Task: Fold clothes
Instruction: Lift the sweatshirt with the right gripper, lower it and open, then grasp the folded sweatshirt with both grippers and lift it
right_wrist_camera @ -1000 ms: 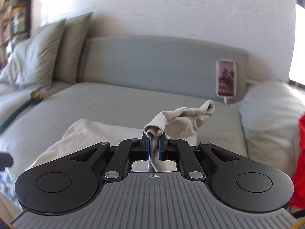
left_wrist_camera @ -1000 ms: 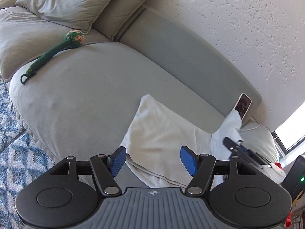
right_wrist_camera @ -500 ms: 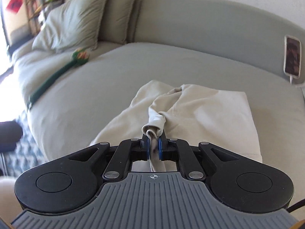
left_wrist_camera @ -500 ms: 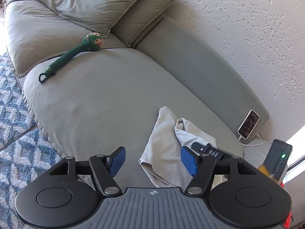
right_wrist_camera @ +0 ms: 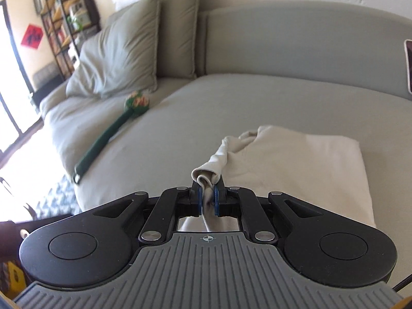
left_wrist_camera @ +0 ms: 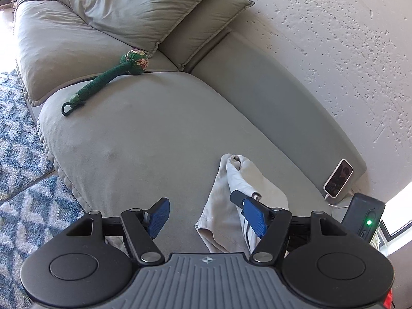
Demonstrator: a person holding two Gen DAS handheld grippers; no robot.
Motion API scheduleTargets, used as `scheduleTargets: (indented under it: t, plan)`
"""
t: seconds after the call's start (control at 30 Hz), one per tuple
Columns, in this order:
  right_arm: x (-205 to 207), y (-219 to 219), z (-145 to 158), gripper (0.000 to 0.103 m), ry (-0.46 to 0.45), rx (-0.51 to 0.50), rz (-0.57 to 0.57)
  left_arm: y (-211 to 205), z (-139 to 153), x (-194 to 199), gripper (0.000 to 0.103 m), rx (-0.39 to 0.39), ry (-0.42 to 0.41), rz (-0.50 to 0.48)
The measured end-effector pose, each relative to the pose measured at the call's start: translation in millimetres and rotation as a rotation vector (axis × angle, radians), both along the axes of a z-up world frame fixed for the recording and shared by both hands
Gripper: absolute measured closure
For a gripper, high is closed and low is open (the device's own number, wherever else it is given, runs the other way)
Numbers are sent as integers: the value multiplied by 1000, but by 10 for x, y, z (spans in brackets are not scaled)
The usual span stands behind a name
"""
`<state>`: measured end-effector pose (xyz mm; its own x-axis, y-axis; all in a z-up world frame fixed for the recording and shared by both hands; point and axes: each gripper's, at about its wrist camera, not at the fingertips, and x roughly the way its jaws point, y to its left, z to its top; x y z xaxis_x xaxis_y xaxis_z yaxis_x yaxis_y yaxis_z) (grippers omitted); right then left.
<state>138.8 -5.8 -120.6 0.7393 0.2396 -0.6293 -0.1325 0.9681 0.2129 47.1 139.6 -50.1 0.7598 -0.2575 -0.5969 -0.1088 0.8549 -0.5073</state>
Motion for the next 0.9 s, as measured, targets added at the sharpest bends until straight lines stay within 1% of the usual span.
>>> scheduleTargets:
  t: [0.03,0.07,0.17,0.23,0.3,0.37,0.4,0.43,0.47,0.5,0.53,0.6,0.67,0.7,0.73,0.77,0.8,0.83,0.87,0.9]
  plan:
    - [-11,33,-36,95,3,-11,10,8,-3,-4,39,-1,1,4]
    - [-43,56,-38,95,-14,-21,13,18,-5,-4,39,-4,1,10]
    - [-203,77,42,94,-108,-64,17,34,-8,12,39,-10,3,23]
    - [-219,139,2,94,-97,-125,81,26,-15,38,39,-4,9,22]
    - [-229,205,-43,88,-81,-186,148,15,-8,39,39,4,9,18]
    - [-246,219,-109,85,-6,-159,235,11,6,33,39,18,7,20]
    - [-287,198,-112,83,9,-125,264,12,11,32,39,24,6,22]
    - [-350,132,-92,76,25,-73,284,20,5,49,39,27,10,23]
    - [-417,60,-69,64,41,-19,303,18,-7,71,39,28,18,20]
    - [-484,-29,-37,60,58,25,300,9,-25,103,38,29,29,13]
    - [-552,-134,-2,58,78,60,284,-15,-41,137,39,33,41,4]
    - [-675,-384,63,58,126,135,235,-132,-50,195,40,53,34,-43]
    - [-794,-671,116,58,148,226,162,-338,-47,279,44,83,0,-130]
    - [-854,-818,135,58,134,251,108,-455,-47,333,46,100,-22,-179]
    - [-915,-968,152,58,117,274,52,-570,-71,414,51,122,-38,-219]
    - [-928,-1088,139,58,103,266,-18,-679,-111,515,58,147,-48,-256]
    - [-934,-1205,122,57,89,253,-91,-780,-163,628,75,174,-50,-280]
    - [-941,-1322,104,62,75,240,-163,-880,-215,742,80,201,-50,-303]
    - [-895,-1407,51,78,80,227,-217,-964,-302,866,80,235,-51,-308]
    - [-843,-1457,-6,84,89,224,-245,-1031,-384,977,82,280,-58,-307]
